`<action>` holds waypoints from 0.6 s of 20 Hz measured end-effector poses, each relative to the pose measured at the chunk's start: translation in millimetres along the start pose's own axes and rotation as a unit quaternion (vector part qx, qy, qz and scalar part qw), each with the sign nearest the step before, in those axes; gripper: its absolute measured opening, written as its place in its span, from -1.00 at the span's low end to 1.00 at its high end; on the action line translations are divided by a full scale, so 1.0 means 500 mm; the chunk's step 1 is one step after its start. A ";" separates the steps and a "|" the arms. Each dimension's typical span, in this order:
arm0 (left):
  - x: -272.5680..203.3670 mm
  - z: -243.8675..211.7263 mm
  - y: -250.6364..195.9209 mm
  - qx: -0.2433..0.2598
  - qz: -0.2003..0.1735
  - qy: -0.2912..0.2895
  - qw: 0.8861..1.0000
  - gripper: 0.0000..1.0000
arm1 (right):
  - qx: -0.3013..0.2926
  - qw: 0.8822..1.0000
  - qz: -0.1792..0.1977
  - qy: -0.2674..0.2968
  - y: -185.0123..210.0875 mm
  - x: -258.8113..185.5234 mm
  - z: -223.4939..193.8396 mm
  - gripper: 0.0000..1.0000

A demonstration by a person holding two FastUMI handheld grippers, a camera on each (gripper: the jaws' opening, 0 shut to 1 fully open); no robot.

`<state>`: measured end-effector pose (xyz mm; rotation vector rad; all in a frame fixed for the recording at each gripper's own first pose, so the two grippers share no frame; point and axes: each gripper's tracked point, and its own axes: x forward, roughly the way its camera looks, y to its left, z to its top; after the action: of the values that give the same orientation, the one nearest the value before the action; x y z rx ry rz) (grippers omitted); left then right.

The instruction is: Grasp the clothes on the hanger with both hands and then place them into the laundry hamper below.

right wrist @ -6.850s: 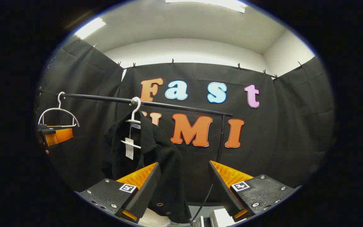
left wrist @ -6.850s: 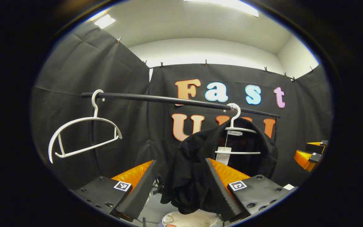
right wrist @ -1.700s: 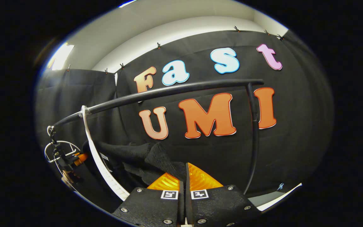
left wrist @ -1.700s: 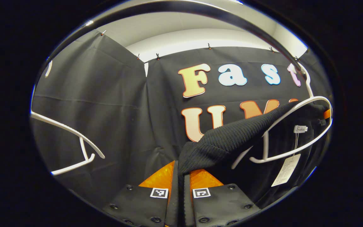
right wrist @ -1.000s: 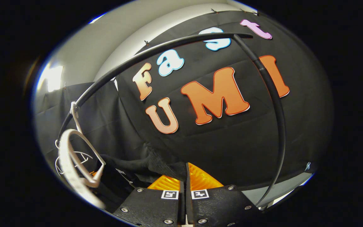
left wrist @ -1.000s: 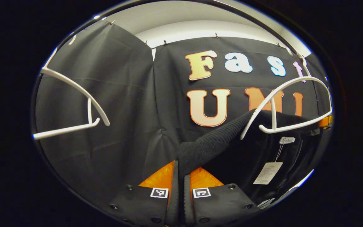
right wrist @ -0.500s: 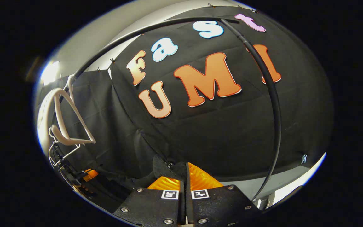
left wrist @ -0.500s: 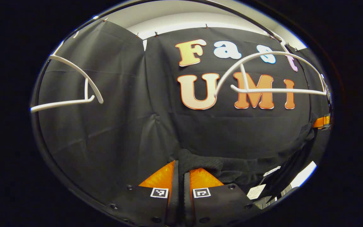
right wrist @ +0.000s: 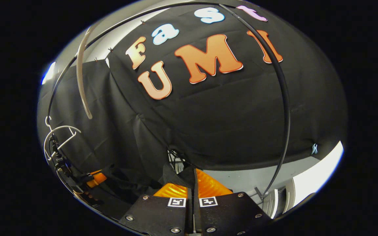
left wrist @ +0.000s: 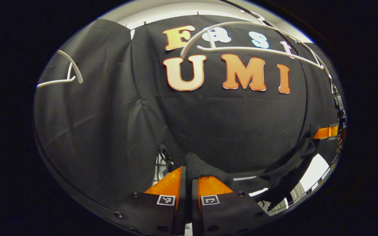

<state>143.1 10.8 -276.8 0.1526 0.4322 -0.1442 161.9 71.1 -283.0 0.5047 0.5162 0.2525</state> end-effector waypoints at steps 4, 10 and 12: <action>0.011 -0.084 -0.055 0.015 -0.021 0.037 0.999 -0.71 | -0.001 1.000 -0.003 0.029 0.030 0.009 -0.099 -0.98; 0.031 -0.207 -0.098 0.032 -0.041 0.094 0.994 -0.71 | -0.017 0.996 -0.014 0.088 0.063 0.048 -0.258 -0.99; 0.037 -0.246 -0.103 0.042 -0.040 0.118 0.991 -0.71 | -0.023 0.993 -0.021 0.111 0.070 0.067 -0.306 -0.98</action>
<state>101.2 -19.8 -401.0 0.2371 0.6678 -0.2243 105.5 172.9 -393.6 0.4233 0.7350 0.2817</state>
